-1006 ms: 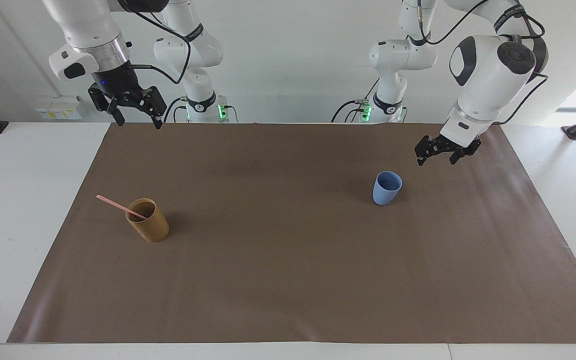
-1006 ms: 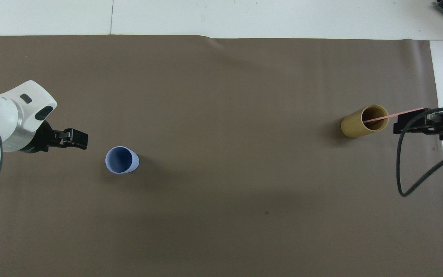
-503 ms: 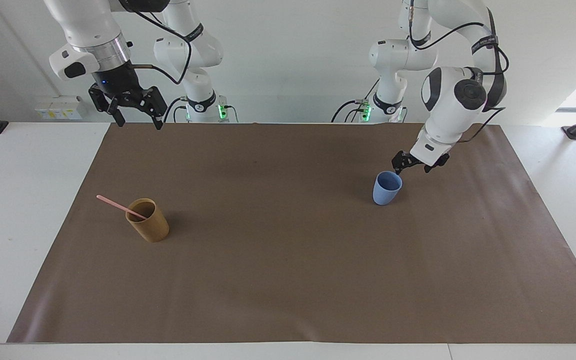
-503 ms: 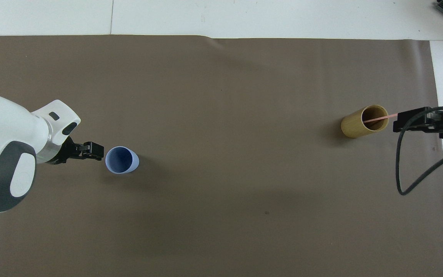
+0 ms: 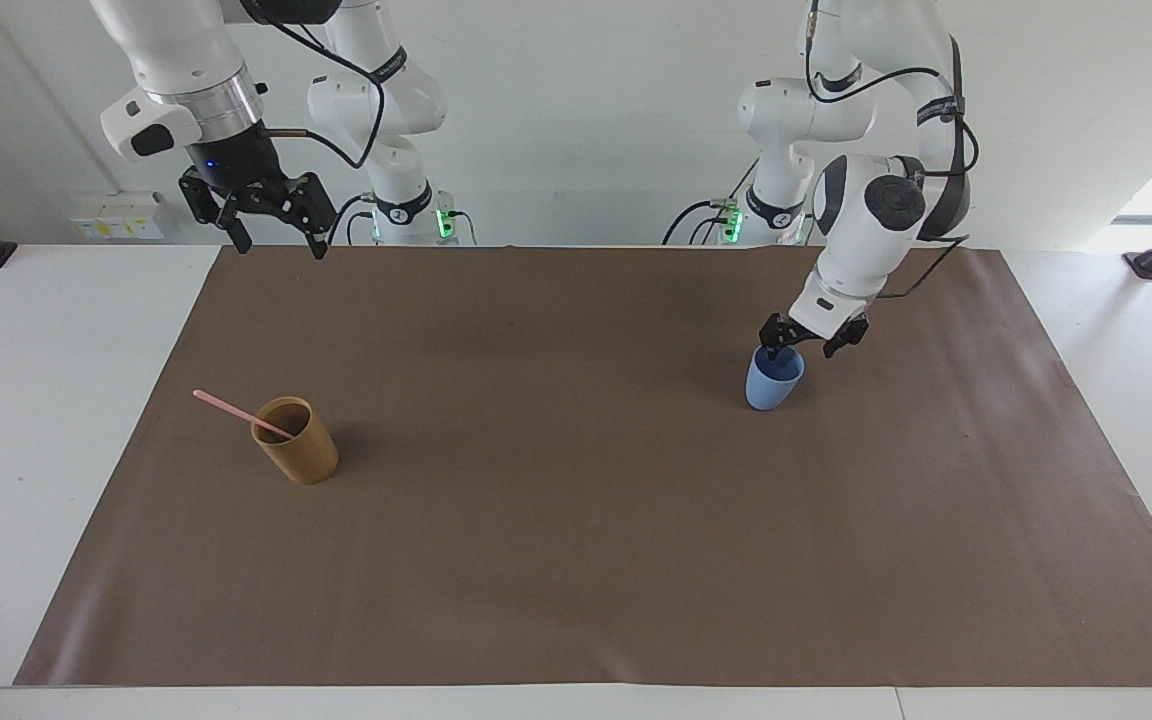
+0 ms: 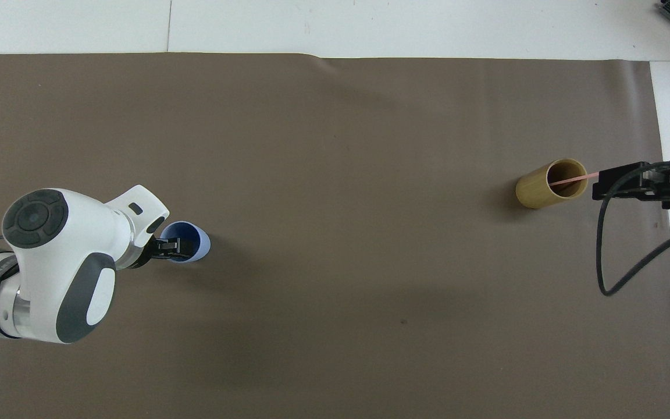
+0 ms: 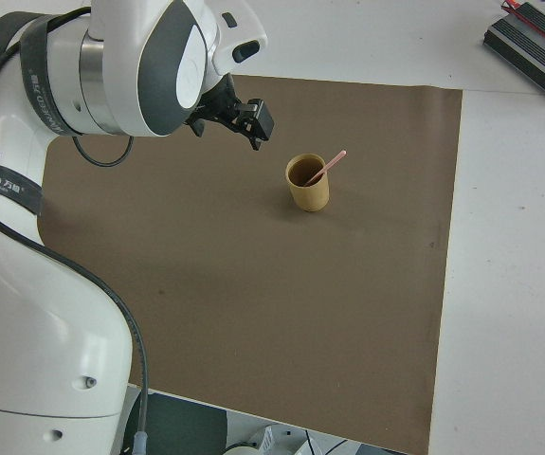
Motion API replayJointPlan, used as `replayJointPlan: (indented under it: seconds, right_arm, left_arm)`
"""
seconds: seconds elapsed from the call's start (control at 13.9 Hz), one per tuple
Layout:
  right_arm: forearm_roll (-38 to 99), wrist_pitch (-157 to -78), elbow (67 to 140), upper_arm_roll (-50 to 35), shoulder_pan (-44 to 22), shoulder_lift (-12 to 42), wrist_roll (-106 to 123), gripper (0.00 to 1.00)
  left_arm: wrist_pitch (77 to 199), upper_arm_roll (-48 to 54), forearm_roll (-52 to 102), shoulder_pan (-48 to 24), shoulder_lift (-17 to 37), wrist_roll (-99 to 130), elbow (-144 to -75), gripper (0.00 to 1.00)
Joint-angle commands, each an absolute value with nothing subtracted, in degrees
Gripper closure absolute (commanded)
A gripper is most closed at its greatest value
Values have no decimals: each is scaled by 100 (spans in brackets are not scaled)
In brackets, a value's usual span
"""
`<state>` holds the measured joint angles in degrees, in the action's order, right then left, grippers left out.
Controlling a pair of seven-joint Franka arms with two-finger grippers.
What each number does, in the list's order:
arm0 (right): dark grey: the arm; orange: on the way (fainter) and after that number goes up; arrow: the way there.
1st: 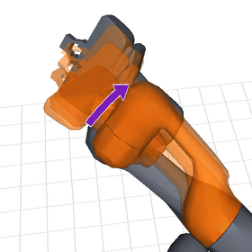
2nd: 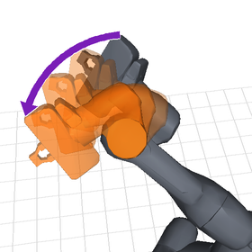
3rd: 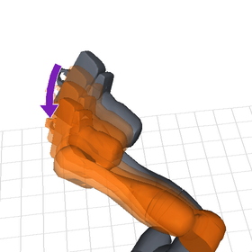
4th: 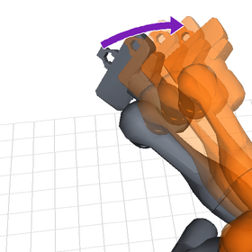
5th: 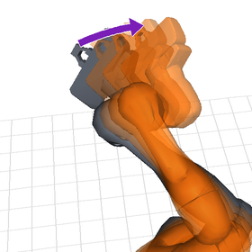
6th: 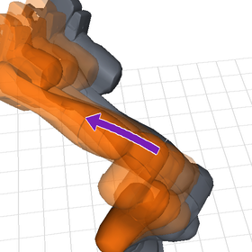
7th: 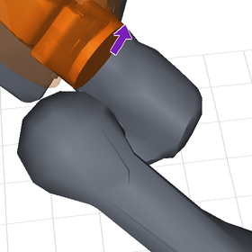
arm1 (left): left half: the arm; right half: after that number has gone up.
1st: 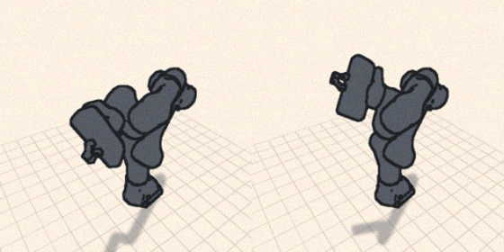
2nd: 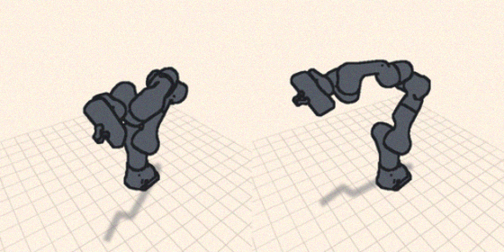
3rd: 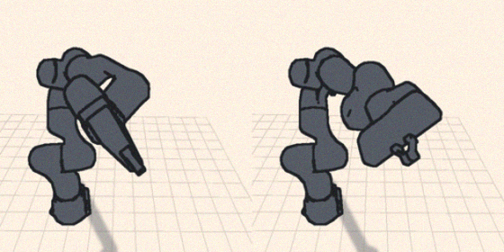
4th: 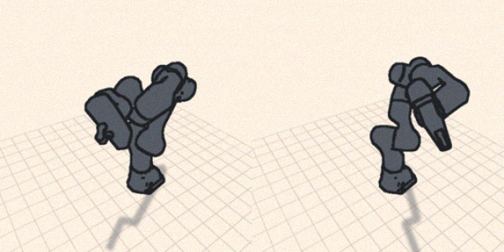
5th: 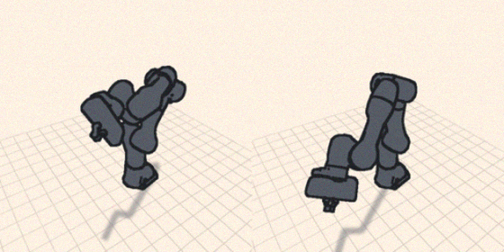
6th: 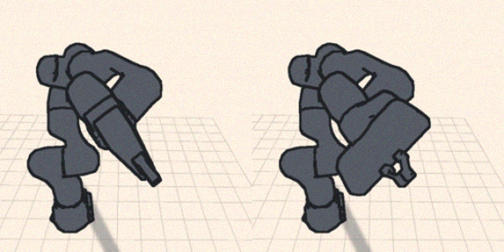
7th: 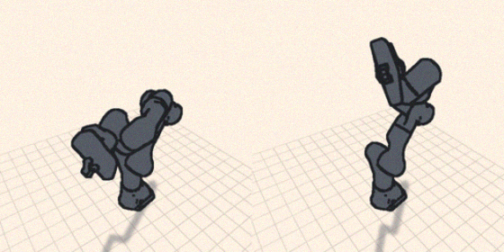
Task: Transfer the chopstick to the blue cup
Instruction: 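Reach the left gripper to the blue cup and grasp its rim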
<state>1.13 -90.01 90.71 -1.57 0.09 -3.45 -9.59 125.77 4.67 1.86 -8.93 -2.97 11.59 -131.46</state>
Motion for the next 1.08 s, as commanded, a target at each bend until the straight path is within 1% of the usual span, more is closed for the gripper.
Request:
replayJointPlan:
  seconds: [0.0,0.07,0.22,0.43,0.57,0.79,1.01]
  right_arm:
    - [149,-9079,9149,-149,44,-387,-809,0]
    - [149,-9070,9184,-149,44,-404,-800,0]
    - [149,-9079,9193,-149,44,-404,-809,0]
    - [149,-9088,9193,-149,53,-404,-809,0]
    - [149,-9149,9193,-149,53,-396,-809,0]
    - [149,-9229,9202,-132,70,-396,-800,0]
    - [149,-9298,9202,-132,237,-387,-625,0]
  left_arm:
    - [12815,378,229,-1098,-352,1239,-13263,76]
    - [12762,378,229,-1142,-360,1231,-13263,100]
    - [12797,378,229,-1151,-343,1143,-13237,100]
    - [12718,369,211,-1160,-238,1064,-12982,100]
    - [12570,360,211,-1151,-272,871,-12719,100]
    - [11754,360,150,-1212,-150,896,-11781,100]
    - [11356,378,140,-1668,411,1368,-10726,100]
